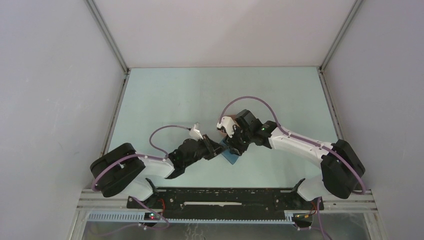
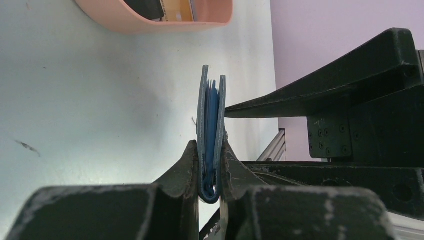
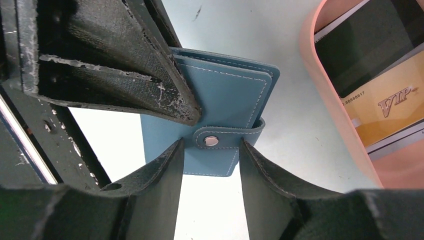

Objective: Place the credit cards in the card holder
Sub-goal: Open the card holder, then place the card holder at the center of the board.

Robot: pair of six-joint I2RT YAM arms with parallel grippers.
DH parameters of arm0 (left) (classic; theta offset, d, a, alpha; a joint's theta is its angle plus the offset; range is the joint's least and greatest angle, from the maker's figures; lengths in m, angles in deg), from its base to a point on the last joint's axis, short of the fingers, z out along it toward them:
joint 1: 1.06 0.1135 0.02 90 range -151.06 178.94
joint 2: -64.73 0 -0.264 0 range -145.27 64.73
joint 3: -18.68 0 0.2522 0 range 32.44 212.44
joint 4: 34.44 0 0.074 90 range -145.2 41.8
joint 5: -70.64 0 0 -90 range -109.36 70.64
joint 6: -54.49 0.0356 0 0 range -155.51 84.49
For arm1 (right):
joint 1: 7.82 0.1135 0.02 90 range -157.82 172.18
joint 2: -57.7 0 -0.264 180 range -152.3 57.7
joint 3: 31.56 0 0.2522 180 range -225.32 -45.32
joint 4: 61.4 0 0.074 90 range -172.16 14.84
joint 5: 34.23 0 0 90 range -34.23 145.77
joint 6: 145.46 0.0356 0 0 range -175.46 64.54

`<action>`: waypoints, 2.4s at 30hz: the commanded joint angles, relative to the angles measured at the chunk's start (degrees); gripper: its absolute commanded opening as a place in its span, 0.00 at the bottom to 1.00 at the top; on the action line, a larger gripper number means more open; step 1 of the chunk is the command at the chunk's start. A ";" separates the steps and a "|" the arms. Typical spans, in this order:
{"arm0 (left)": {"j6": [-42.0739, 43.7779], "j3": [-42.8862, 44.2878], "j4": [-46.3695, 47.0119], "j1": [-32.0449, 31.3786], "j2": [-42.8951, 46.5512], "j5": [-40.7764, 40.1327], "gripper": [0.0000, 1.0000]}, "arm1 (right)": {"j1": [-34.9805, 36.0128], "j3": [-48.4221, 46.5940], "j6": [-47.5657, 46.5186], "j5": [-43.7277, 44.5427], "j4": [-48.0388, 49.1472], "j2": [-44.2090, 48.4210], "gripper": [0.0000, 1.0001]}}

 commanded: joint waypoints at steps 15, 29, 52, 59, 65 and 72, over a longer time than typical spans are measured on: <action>-0.13 4.80 -0.47 -0.84 2.71 3.22 0.00 | 0.11 -1.48 0.61 1.82 2.82 1.13 0.38; -0.72 5.75 -0.52 -1.02 1.91 5.01 0.00 | 1.73 -1.13 -0.43 7.90 4.71 1.35 0.20; 13.40 4.67 -3.59 1.61 1.26 13.83 0.15 | -10.36 -1.48 -7.52 -13.50 -7.76 5.26 0.00; 13.30 3.17 -4.30 4.92 -2.56 9.87 0.39 | -10.38 -2.34 -7.62 -13.36 -9.43 2.34 0.00; 15.70 0.82 -12.93 6.46 2.52 -0.73 0.54 | -10.70 -3.21 -6.24 -10.14 -9.86 -0.86 0.00; 17.36 -2.60 -13.33 5.17 14.89 -2.55 0.55 | -12.78 -3.89 -3.25 -10.15 -9.96 -3.90 0.00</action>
